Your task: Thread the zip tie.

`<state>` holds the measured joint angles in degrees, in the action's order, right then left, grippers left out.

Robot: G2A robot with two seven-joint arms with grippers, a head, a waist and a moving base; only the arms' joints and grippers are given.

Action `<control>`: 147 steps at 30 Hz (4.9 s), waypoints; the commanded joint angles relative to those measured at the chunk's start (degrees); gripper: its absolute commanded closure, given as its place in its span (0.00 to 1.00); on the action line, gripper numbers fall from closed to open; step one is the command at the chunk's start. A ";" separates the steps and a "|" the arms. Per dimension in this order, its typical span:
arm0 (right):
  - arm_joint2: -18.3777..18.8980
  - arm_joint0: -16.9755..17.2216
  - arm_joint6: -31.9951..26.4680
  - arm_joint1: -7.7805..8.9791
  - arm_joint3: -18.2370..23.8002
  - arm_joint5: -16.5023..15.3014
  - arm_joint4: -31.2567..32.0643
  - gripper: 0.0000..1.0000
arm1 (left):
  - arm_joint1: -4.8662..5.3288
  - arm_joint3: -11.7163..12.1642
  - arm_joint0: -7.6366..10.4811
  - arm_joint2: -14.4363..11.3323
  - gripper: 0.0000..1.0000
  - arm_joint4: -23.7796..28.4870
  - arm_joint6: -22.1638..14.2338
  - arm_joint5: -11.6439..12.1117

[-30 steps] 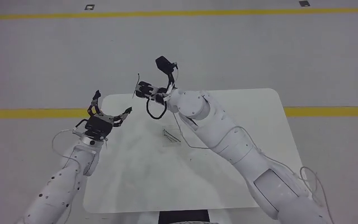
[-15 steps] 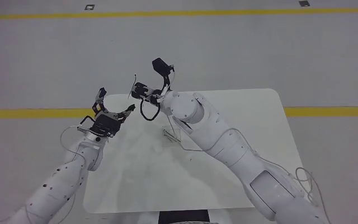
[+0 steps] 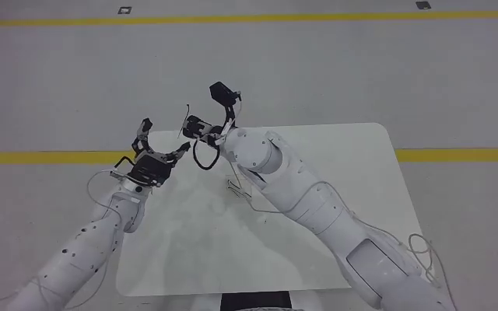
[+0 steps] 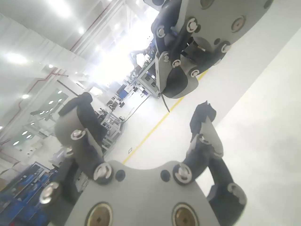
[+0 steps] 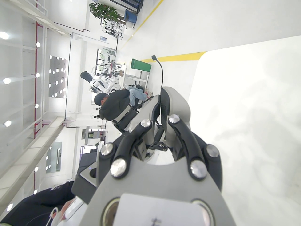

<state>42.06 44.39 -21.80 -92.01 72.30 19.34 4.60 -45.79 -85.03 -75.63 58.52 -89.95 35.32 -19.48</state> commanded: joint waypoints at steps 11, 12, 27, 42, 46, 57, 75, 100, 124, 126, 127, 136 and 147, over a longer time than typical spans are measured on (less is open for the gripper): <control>0.43 0.98 0.08 -0.61 0.08 0.14 2.42 1.00 | 1.29 1.56 2.62 -3.43 0.59 0.00 -0.71 0.00; 0.50 1.02 -0.01 -0.65 0.06 0.14 2.55 1.00 | 1.42 1.63 2.85 -3.75 0.59 0.00 -0.76 0.00; 1.63 1.35 -0.96 -1.55 -0.54 0.14 4.11 1.00 | 2.81 2.22 5.10 -6.95 0.74 0.00 -0.58 0.00; 2.87 1.54 -1.19 -2.39 -1.49 0.14 6.09 1.00 | 3.43 2.55 6.56 -8.89 0.96 0.00 -0.76 0.00; 3.17 1.59 -1.57 -2.59 -1.63 0.14 6.68 1.00 | 3.48 2.65 6.88 -9.16 1.00 0.00 -0.84 0.00; 4.61 2.14 -2.29 -2.92 -1.56 0.14 8.40 0.00 | 3.64 3.03 7.13 -8.66 1.00 0.00 -0.21 0.00; 12.41 8.05 -3.45 -0.28 4.86 -4.00 19.04 0.00 | 2.85 -2.07 -1.27 -0.67 1.00 24.46 6.41 18.34; 18.89 11.72 -14.60 1.18 -0.49 -23.76 2.40 0.00 | 5.21 -8.11 -5.61 0.59 1.00 62.72 -7.31 38.96; 20.89 10.80 -26.43 1.33 -9.91 -33.80 -16.55 0.00 | 7.76 -13.29 -6.27 2.90 1.00 95.82 -30.49 38.96; 21.58 10.80 -29.30 1.50 -11.09 -35.08 -19.79 0.00 | 7.76 -13.98 -7.07 4.88 1.00 100.88 -35.69 38.96; 21.74 10.60 -30.24 1.57 -11.74 -35.27 -20.57 0.00 | 7.75 -13.91 -7.35 6.14 1.00 102.71 -37.88 38.96; 21.74 7.67 -38.42 1.69 -18.68 -36.52 -28.03 0.00 | 4.64 -11.64 -12.32 20.86 1.00 123.76 -67.91 38.96; 21.25 7.20 -39.77 1.34 -20.11 -37.12 -31.10 0.00 | 1.28 -6.15 -13.27 27.42 1.00 133.72 -85.38 38.96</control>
<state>63.31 51.58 -61.56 -90.67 52.20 -17.78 -26.48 -44.51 -91.18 -88.90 85.94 43.75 -50.29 19.48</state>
